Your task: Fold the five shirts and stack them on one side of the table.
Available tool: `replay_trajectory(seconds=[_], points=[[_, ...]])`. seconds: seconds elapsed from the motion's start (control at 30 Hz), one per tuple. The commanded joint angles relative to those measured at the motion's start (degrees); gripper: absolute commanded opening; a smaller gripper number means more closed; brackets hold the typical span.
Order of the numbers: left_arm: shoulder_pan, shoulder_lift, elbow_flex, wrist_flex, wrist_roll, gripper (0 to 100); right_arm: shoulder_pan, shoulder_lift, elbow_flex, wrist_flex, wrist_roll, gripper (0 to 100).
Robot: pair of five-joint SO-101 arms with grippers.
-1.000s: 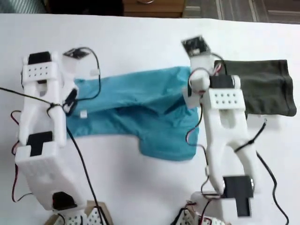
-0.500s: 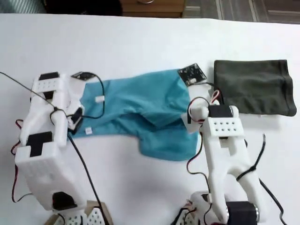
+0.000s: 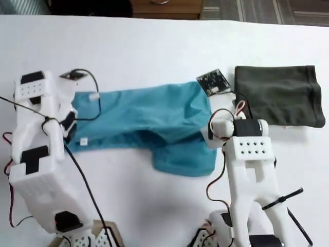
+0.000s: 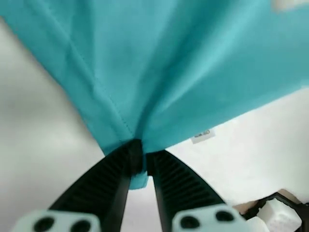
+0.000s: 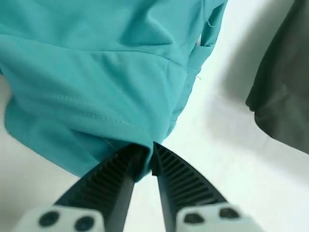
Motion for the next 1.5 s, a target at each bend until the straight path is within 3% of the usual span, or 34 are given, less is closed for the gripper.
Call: replay_trajectory(seconds=[0.0, 0.23, 0.4, 0.5, 0.67, 0.77, 0.97, 1.13, 1.33, 1.47], points=[[-0.35, -3.34, 2.86, -4.75, -0.44, 3, 0.48, -1.98, 1.23, -1.1, 0.35, 2.0], [-0.35, -3.34, 8.31, -12.31, -0.35, 3, 0.31, -1.89, 12.84, -11.82, 0.35, 2.0], [-0.35, -3.6, 8.04, -12.75, -0.35, 3, 0.4, -2.15, 15.47, -14.11, 0.35, 2.0], [-0.35, -3.78, 8.04, -11.43, -0.35, 8, 0.22, -2.33, 14.95, -13.85, 0.26, 2.2], [1.85, -3.87, 7.52, -5.89, -0.35, 22, -0.04, -2.33, 9.67, -6.29, 0.18, 15.0], [2.11, -3.87, 2.59, -0.53, -0.35, 22, -0.04, -2.33, 4.75, -1.27, 0.09, 21.1], [1.76, -3.87, -17.63, 10.29, -0.35, 22, -0.04, -2.33, -6.86, 6.55, -0.18, 20.1], [2.02, -3.34, -25.8, 10.37, -0.26, 22, -0.13, -2.33, -13.45, 10.86, -0.18, 20.2], [3.16, -3.25, -23.16, 7.82, 5.63, 22, -0.22, -1.89, -9.14, 11.03, -0.18, 20.2], [4.4, -3.25, -18.59, 3.08, 8.53, 22, -4.35, -2.07, -3.16, 11.03, -0.09, 20.2]])
